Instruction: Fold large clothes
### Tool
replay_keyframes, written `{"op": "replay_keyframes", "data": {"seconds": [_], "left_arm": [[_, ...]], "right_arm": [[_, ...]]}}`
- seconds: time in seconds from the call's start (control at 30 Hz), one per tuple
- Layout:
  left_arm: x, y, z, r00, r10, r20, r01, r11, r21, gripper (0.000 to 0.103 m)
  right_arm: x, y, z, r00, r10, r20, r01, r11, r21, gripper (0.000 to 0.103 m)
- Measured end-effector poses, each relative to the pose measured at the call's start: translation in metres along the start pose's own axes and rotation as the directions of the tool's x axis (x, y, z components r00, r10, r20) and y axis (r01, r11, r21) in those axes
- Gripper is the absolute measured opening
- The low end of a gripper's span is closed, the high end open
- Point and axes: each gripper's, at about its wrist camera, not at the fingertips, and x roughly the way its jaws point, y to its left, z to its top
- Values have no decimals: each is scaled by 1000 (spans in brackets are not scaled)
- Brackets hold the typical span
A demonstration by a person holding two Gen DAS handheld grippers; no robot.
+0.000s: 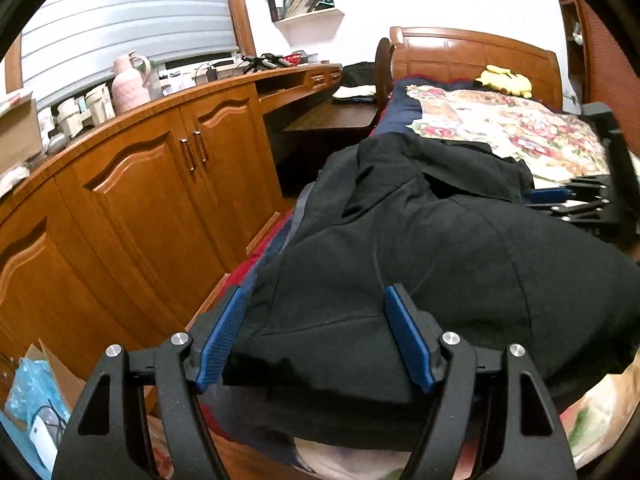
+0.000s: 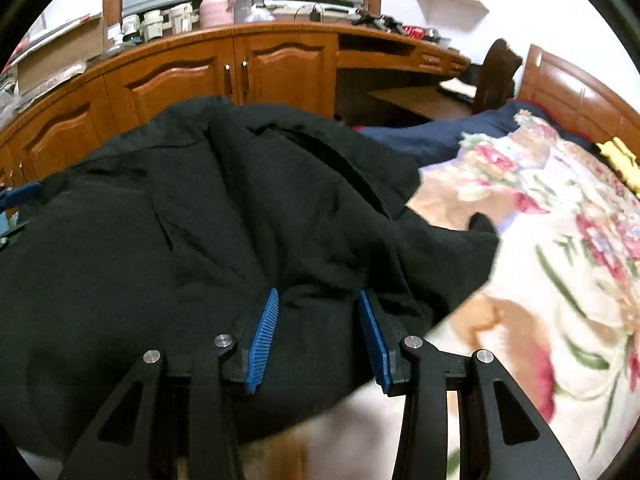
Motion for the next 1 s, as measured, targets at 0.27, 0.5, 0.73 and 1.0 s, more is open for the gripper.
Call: {"op": "replay_keyframes", "data": {"seconds": [0.27, 0.5, 0.73, 1.0], "left_arm": [[-25, -2, 5, 999, 28, 37, -27, 999, -36, 77], [-54, -11, 14, 998, -1, 64, 5, 998, -55, 100], [-87, -32, 19, 993, -3, 116, 10, 998, -54, 103], [-114, -72, 11, 987, -38, 159, 43, 999, -32, 103]], "right_arm": [[-50, 20, -21, 997, 16, 80, -15, 1000, -14, 45], [-91, 14, -40, 990, 57, 128, -60, 998, 20, 52], [-129, 7, -62, 985, 54, 165, -63, 997, 49, 70], [-178, -5, -106, 979, -5, 203, -14, 996, 92, 83]]}}
